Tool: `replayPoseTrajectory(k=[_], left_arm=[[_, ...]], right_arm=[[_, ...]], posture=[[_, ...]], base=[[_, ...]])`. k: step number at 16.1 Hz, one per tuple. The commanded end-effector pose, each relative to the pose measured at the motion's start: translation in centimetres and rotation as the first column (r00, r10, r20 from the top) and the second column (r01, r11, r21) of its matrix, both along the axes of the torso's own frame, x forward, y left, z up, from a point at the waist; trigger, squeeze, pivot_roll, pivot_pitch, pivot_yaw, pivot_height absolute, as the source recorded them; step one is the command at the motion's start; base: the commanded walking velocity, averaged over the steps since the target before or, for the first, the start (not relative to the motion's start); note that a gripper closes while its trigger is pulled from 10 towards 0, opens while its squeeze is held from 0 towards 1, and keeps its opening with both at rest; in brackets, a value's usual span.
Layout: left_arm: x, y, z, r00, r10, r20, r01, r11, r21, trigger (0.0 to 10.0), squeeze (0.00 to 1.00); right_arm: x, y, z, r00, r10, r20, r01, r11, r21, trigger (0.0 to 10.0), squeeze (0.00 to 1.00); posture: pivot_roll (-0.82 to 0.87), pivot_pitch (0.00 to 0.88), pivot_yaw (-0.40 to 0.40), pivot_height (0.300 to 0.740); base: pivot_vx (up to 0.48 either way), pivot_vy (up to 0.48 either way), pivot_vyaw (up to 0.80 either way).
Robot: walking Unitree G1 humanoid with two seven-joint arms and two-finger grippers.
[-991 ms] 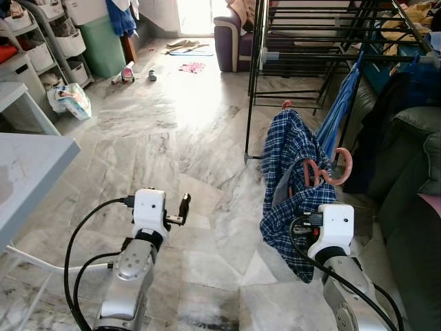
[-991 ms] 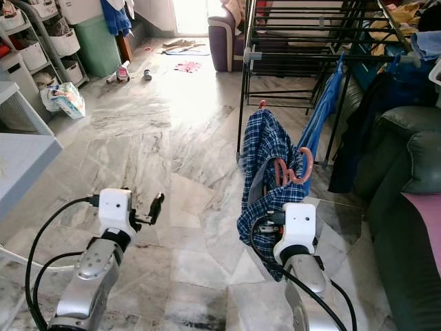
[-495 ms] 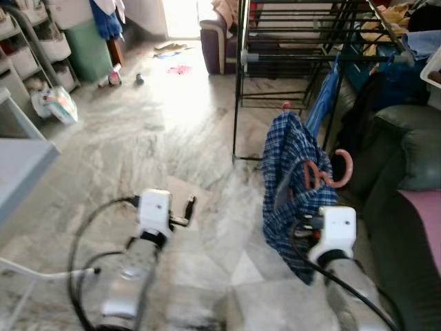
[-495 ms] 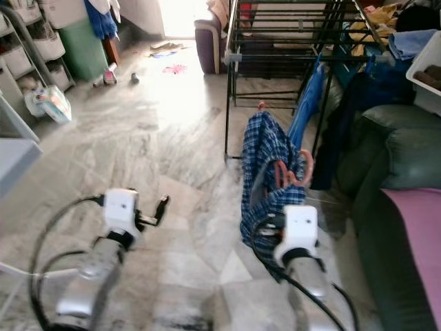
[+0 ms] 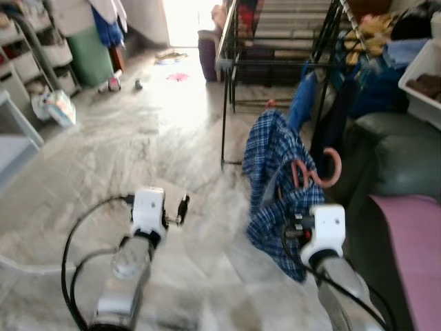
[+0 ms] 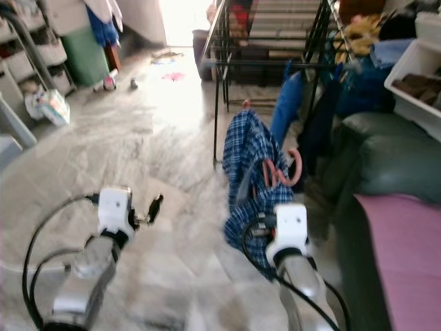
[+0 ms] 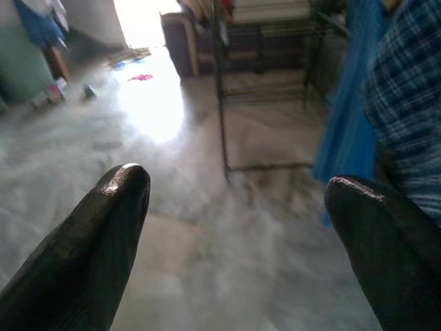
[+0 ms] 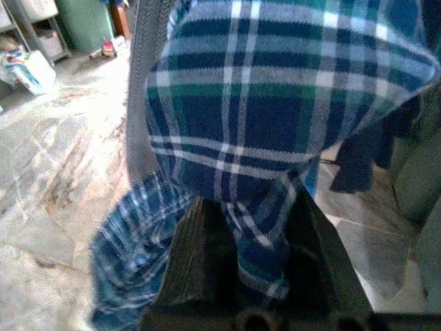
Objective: Hang hanger
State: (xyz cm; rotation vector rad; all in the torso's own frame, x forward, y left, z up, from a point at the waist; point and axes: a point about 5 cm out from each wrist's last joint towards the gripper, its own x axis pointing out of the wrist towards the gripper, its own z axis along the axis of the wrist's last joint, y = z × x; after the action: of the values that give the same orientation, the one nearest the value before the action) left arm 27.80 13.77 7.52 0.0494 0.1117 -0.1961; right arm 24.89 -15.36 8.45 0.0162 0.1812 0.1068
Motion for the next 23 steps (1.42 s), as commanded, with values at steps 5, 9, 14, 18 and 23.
replayPoseTrajectory(k=[5,9,14,18,23], left_arm=[[0.2,-0.3,0.2,1.0,0.018,0.009,-0.018,1.0,0.012,10.0,0.0],[0.3,-0.1,0.2,0.999,0.044,0.01,-0.045,0.999,0.026,10.0,0.0],[0.5,0.2,0.3,0.998,0.066,0.014,-0.067,0.997,0.036,10.0,0.0],[0.6,0.5,0.4,0.995,0.097,0.021,-0.098,0.994,0.052,10.0,0.0],[1.0,1.0,0.7,0.992,0.122,0.024,-0.122,0.992,0.016,10.0,0.0]], right_arm=[[-0.5,-0.9,0.2,0.999,-0.035,0.008,0.035,0.999,0.005,10.0,0.0],[-0.4,-0.7,0.4,1.0,-0.025,0.019,0.025,1.0,0.002,10.0,0.0],[-0.2,-0.6,0.5,0.999,-0.027,0.023,0.027,1.0,0.004,10.0,0.0],[0.0,-0.6,0.8,0.999,-0.019,0.029,0.019,1.0,-0.004,10.0,0.0],[0.3,-0.7,1.0,0.999,-0.027,0.039,0.027,1.0,-0.004,10.0,0.0]], posture=[[-0.02,0.006,0.045,0.74],[-0.02,0.021,0.053,0.74],[-0.02,0.024,0.053,0.74],[-0.02,0.034,0.049,0.74],[-0.03,0.048,0.048,0.74]], base=[[0.0,0.0,0.0],[0.0,0.0,0.0],[0.0,0.0,0.0],[0.0,0.0,0.11],[0.05,0.0,0.66]])
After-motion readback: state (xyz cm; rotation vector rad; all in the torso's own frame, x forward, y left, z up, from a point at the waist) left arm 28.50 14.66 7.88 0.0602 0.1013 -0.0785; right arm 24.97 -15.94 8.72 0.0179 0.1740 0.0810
